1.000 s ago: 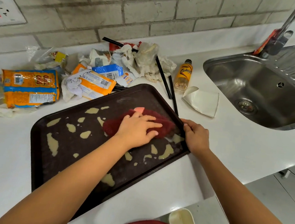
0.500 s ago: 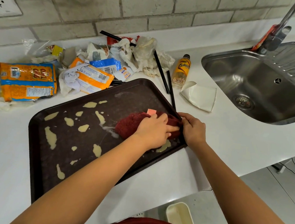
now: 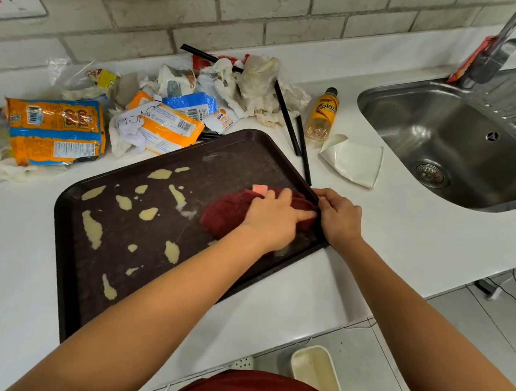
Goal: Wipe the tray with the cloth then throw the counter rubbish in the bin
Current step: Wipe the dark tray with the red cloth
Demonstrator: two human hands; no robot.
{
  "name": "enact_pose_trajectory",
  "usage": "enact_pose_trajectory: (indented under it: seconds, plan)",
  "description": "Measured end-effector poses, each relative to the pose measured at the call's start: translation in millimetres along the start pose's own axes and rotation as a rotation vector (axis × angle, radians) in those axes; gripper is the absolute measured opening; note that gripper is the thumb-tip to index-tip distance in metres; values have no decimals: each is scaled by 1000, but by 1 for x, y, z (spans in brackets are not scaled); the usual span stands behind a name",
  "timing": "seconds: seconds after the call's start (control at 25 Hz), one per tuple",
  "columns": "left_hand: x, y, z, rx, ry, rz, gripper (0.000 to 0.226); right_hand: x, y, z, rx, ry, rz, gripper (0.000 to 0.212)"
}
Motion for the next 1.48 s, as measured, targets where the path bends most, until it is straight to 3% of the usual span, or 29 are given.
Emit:
enact_pose_trajectory:
  seconds: [0.24, 0.44, 0.56, 0.8, 0.96, 1.2, 1.32, 1.48]
  plan:
    - [28, -2, 11, -58, -161, 96, 52, 3, 2, 3, 43, 14, -34, 33]
    - [31, -5, 64, 104, 97, 16, 49, 4, 4, 6, 27, -21, 1, 35]
    - [12, -4, 55, 69, 158, -5, 46, 4, 2, 7, 74, -15, -9, 33]
    - [30, -12, 21, -33, -137, -57, 43, 1, -2, 5, 97, -17, -77, 27]
    - [61, -21, 47, 35, -166, -73, 38, 4, 1, 9, 94, -2, -76, 27]
    - [55, -18, 87, 108, 57, -107, 38, 1, -1, 0, -1, -40, -47, 30]
    - [29, -16, 69, 93, 128, -136, 42, 2, 1, 4, 42, -37, -32, 31]
    - [11, -15, 23, -47, -11, -109, 49, 4, 2, 9, 121, -22, -63, 29]
Point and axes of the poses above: each hand's wrist, its own x-axis away from the middle knuckle, its own y-axis out of the back of the hand, z = x × y, the point moved 2 cm from there along -x, towards the middle knuckle, and after that the axes turned 2 degrees about z, right-handed, at the moved point
